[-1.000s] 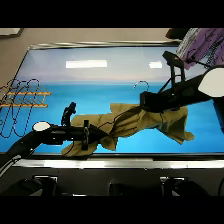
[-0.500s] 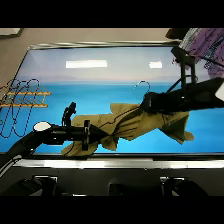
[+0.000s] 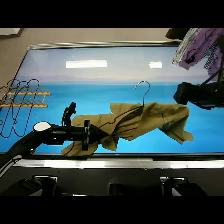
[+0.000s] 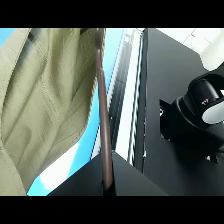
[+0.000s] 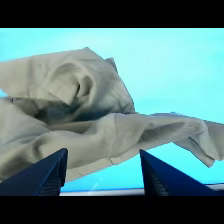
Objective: Fold the clothes and pants, and hang the long-sleeved shirts on hangers.
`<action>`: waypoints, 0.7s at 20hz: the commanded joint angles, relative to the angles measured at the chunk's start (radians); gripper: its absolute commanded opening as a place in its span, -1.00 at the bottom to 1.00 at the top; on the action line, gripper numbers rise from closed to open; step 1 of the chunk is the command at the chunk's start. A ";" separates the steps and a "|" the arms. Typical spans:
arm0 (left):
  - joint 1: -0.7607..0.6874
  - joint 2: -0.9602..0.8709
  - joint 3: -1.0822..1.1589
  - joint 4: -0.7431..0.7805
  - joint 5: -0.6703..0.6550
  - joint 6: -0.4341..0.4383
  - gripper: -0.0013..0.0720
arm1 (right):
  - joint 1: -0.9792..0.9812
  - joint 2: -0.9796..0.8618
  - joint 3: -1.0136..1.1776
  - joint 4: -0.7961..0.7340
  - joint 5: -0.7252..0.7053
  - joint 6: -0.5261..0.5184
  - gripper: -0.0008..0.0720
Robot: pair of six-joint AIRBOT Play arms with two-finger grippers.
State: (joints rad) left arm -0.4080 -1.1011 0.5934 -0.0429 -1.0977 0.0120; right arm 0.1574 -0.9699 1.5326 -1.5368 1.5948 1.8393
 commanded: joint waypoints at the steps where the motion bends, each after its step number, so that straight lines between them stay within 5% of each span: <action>1: -0.001 -0.001 0.001 0.000 0.000 0.000 -0.93 | -0.105 -0.039 0.005 0.165 0.076 -0.446 0.46; 3: -0.001 -0.001 0.000 0.001 0.000 0.000 -0.93 | -0.105 -0.038 0.005 0.183 0.062 -0.809 0.48; 6: -0.001 -0.001 0.000 0.001 0.000 0.000 -0.93 | -0.096 -0.062 0.005 0.256 0.050 -1.062 0.57; 10: -0.001 -0.001 0.000 0.001 0.000 0.000 -0.93 | -0.096 -0.136 0.005 0.405 0.062 -1.263 0.57; 14: -0.001 -0.001 0.000 0.002 0.000 0.000 -0.93 | -0.096 -0.211 0.004 0.461 0.075 -1.313 0.57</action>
State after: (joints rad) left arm -0.4080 -1.1019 0.5934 -0.0425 -1.0981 0.0120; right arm 0.0620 -1.1328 1.5360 -1.1519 1.6585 0.6243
